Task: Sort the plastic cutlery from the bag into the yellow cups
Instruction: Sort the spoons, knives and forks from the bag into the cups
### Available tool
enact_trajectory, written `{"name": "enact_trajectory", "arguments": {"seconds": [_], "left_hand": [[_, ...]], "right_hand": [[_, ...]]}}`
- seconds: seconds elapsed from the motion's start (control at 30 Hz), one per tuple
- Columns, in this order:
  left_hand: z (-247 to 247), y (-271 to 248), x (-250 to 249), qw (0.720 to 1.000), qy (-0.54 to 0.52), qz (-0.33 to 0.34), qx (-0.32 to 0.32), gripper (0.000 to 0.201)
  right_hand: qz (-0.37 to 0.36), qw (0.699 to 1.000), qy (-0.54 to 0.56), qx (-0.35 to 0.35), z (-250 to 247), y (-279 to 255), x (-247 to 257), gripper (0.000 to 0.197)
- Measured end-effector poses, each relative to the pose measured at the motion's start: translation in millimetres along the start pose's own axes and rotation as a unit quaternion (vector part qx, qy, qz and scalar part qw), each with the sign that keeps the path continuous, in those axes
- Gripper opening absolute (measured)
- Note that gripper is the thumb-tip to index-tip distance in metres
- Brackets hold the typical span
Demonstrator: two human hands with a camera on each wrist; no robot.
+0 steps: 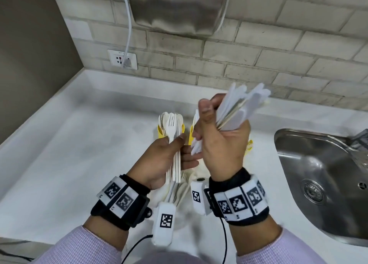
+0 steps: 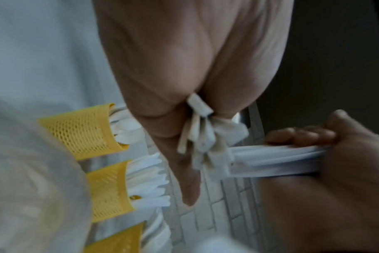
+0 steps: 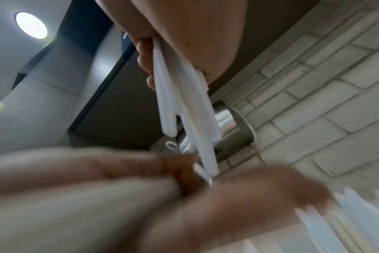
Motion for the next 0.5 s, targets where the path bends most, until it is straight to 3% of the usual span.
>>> {"name": "enact_trajectory", "arguments": {"seconds": [0.1,0.2,0.3,0.4,0.5], "left_hand": [[4.0,-2.4,-3.9,1.000,-0.005,0.003,0.022,0.053],[5.7,-5.4,-7.0,0.999,0.043,0.026,0.009,0.034],[8.9,-11.5,-10.4,0.985,0.144,0.079,-0.044,0.023],[4.5,-12.4,-14.1,0.941,0.276,0.144,-0.132,0.025],[2.9,-11.4,-14.9,0.868,0.401,0.220,-0.196,0.038]], "right_hand": [[0.042,0.999,-0.014,0.020,2.1,-15.9,-18.5,0.030],[0.051,0.999,0.005,-0.004,-3.1,-16.2,-21.5,0.037],[0.077,0.994,0.041,-0.059,-11.6,-3.1,-13.0,0.036],[0.094,0.992,0.018,-0.077,-23.0,10.1,-9.3,0.033],[0.099,0.994,-0.041,-0.029,-30.8,18.4,-6.8,0.019]]}}
Point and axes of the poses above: each hand's wrist, its own y-axis towards the middle knuckle, its own z-axis out of the palm, x = y × z, the point moved 4 cm from there along y, towards the middle knuckle, and after that the axes turned 15 degrees about -z, right-handed, at the moved point
